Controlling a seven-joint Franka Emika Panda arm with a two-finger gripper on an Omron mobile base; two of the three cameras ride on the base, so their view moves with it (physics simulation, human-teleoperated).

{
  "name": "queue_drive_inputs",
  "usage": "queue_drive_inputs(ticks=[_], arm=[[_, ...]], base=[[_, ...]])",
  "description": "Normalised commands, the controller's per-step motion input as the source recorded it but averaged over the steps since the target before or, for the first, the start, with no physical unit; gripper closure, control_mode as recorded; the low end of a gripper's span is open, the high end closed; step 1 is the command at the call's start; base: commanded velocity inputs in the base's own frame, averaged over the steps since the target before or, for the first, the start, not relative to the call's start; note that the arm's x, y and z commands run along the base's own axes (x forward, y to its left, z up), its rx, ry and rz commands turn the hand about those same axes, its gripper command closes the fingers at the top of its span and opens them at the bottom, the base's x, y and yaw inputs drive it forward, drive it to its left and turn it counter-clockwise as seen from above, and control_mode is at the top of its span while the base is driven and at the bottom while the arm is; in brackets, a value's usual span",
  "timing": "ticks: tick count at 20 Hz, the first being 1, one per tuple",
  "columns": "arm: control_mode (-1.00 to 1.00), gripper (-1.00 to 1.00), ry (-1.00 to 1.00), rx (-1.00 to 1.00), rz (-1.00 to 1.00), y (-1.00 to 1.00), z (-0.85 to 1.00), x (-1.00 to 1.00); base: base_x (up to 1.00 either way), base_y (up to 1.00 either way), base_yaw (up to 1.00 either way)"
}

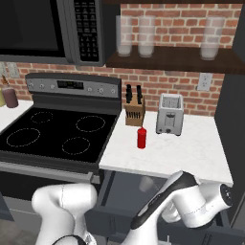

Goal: Pick the measuring cup from the drawer and place it on the counter.

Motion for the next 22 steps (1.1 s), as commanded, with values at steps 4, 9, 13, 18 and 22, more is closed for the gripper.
queue_drive_inputs(ticks=[4, 9, 13, 18, 22], arm=[[-1.0, 1.0, -0.06, -0.11, 0.1, 0.02, 0.89, -0.67], [-1.0, 1.0, -0.15, -0.1, -0.05, 0.49, 0.67, -0.13], [-1.0, 1.0, -0.11, -0.17, -0.25, 0.82, 0.24, 0.75], [-1.0, 1.0, -0.01, -0.21, -0.35, 0.75, 0.01, 0.98], [-1.0, 1.0, 0.01, -0.16, -0.41, 0.07, 0.0, 1.0]], base=[[0.0, 0.0, 0.0], [0.0, 0.0, 0.0], [0.0, 0.0, 0.0], [0.0, 0.0, 0.0], [0.0, 0.0, 0.0]])
